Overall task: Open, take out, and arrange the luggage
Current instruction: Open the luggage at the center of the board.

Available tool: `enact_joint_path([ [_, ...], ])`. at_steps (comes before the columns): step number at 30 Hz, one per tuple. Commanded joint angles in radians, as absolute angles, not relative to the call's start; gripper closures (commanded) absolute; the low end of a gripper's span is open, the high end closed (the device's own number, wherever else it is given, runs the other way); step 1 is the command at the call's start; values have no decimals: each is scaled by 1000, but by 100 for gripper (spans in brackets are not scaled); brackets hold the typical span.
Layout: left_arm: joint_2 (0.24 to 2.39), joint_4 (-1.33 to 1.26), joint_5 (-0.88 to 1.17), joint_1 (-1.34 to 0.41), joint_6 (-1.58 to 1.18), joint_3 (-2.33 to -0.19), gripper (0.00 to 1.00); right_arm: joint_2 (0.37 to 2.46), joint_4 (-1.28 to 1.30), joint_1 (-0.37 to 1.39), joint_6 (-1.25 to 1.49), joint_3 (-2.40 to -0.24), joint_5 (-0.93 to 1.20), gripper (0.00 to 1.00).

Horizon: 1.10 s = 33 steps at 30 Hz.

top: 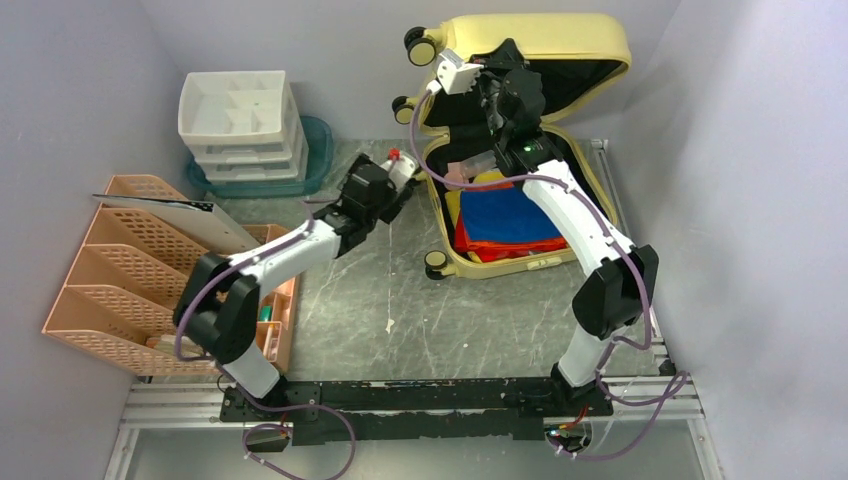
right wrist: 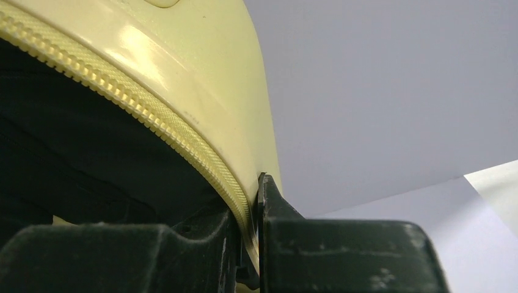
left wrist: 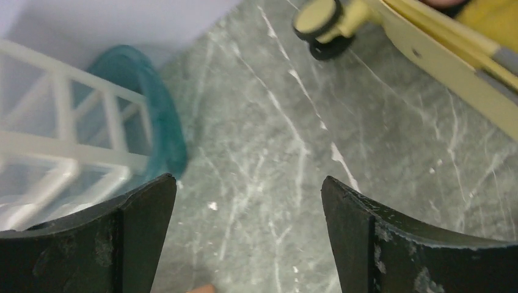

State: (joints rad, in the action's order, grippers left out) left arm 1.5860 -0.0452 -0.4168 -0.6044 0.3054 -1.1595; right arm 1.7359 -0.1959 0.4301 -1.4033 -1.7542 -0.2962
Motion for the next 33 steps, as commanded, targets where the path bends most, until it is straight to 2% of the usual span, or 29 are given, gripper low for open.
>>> enact_joint_path([
  [1,1662,-148,-431,-650,301,-1180,8,1779,-129,403,-1320,-1807,-487,100],
  [17,2061,-138,-445,-759,300,-1509,11,1827,-115,390,-1351,-1901,-553,100],
  [33,2223,-130,-462,-775,323,-1692,12,1838,-128,391,-1331,-1911,-635,100],
])
